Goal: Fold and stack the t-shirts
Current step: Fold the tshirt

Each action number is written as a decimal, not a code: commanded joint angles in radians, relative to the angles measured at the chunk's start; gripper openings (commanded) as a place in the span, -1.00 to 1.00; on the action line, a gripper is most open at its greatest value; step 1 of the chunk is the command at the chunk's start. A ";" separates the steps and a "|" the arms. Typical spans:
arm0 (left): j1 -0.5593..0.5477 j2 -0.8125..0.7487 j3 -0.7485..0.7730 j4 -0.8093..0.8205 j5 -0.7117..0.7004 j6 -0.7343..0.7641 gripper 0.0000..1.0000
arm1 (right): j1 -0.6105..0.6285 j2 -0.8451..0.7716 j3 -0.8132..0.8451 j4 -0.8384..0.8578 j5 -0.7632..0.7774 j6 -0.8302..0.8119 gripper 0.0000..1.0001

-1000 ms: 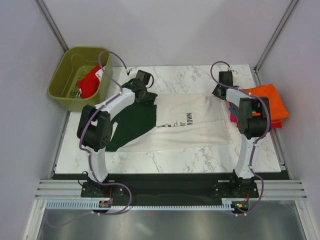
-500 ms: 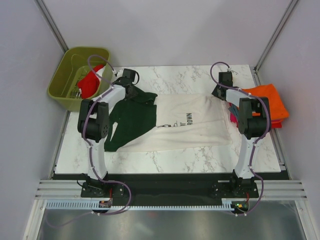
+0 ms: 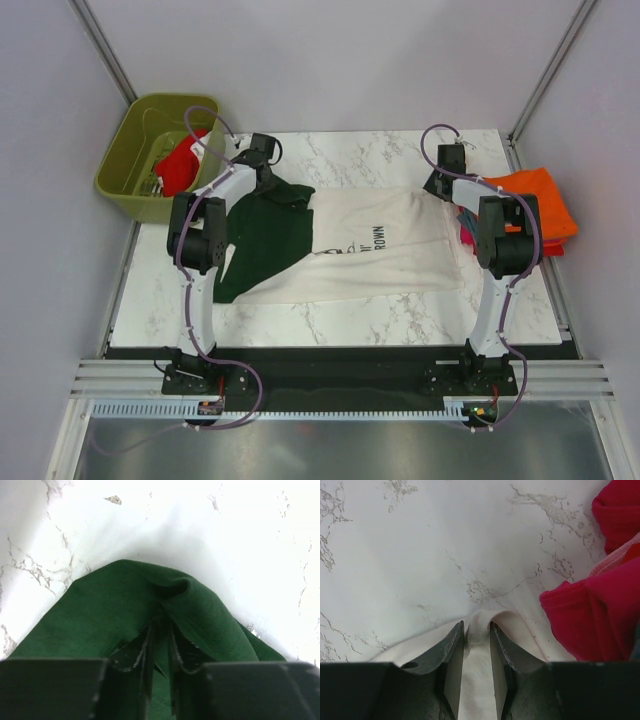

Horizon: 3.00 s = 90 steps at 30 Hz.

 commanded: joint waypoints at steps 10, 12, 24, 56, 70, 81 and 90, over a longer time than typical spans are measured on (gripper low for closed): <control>0.006 0.006 0.034 -0.043 -0.015 0.034 -0.52 | -0.004 -0.055 -0.011 0.034 -0.011 0.015 -0.31; 0.006 -0.001 0.023 -0.048 -0.028 0.032 -0.48 | -0.004 -0.055 -0.011 0.037 -0.011 0.018 -0.31; 0.007 0.033 0.026 -0.086 -0.009 0.027 -0.45 | -0.006 -0.058 -0.018 0.039 -0.015 0.021 -0.31; -0.010 -0.255 -0.012 -0.155 0.018 0.049 -0.95 | -0.013 -0.084 0.023 -0.027 -0.052 -0.005 -1.00; -0.020 -0.416 -0.101 -0.184 0.059 0.046 -0.95 | -0.018 -0.130 0.009 -0.089 -0.032 -0.040 -0.07; -0.022 -0.413 -0.107 -0.187 0.050 0.041 -0.95 | -0.027 -0.063 0.061 -0.095 -0.021 -0.028 -0.28; -0.022 -0.395 -0.097 -0.186 0.051 0.037 -0.96 | -0.027 0.008 0.129 -0.110 -0.030 -0.017 -0.53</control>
